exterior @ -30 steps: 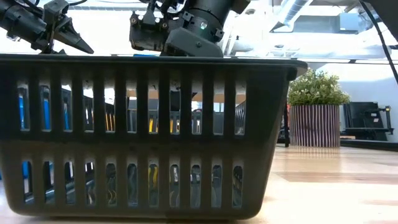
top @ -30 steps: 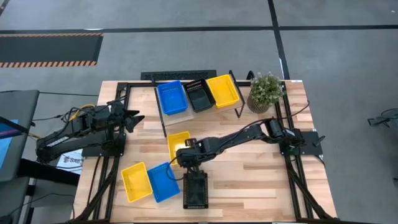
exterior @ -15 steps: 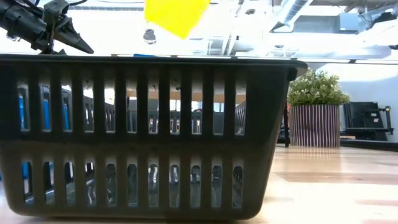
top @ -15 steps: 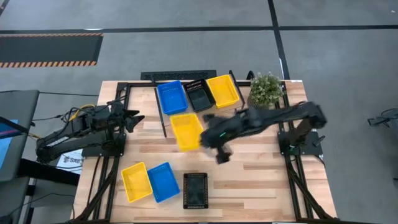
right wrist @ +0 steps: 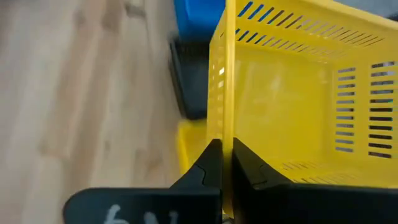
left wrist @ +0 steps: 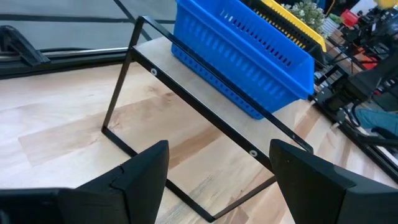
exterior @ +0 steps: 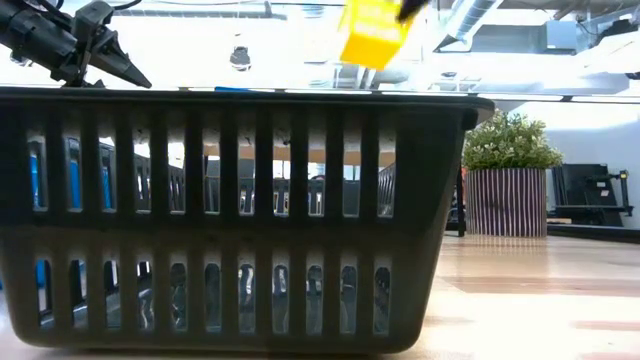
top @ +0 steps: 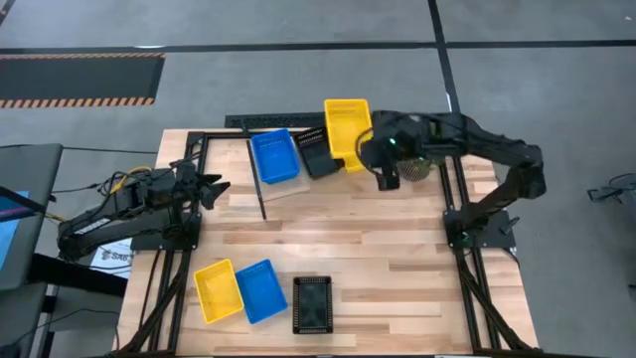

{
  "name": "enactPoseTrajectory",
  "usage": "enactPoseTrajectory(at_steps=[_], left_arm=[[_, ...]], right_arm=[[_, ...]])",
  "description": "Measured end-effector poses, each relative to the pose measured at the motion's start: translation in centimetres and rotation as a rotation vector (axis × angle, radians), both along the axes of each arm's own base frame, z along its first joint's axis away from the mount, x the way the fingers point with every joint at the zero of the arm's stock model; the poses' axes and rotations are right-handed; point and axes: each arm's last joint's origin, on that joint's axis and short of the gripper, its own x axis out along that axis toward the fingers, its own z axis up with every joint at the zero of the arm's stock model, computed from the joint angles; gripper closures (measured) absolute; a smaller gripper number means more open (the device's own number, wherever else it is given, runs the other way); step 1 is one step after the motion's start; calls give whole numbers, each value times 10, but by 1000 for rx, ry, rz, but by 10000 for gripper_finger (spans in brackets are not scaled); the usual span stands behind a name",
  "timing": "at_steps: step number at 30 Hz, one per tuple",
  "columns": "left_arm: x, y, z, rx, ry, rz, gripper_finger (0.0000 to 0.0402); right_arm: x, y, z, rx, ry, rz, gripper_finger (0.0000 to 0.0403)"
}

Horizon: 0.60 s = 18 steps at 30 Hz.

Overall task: Stack baskets on shelf by color
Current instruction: Stack the top yellow bin on the yellow bin on the shelf

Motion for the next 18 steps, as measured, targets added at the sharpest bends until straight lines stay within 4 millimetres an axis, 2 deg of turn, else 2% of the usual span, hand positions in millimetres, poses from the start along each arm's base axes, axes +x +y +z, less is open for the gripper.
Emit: enactPoseTrajectory(at_steps=[5,9,14,18], left_arm=[[0,0,0,-7,-6,24,136],[0,0,0,-9,-4,25,136],[-1,0,-1,-11,0,25,136],[-1,0,-1,-12,3,25,136]], right_arm=[[8,-33,-27,-2,133,-28,381],[6,-53,-42,34,202,-56,378],[1,-66,-49,83,225,-48,383],[0,-66,-49,69,233,-25,383]])
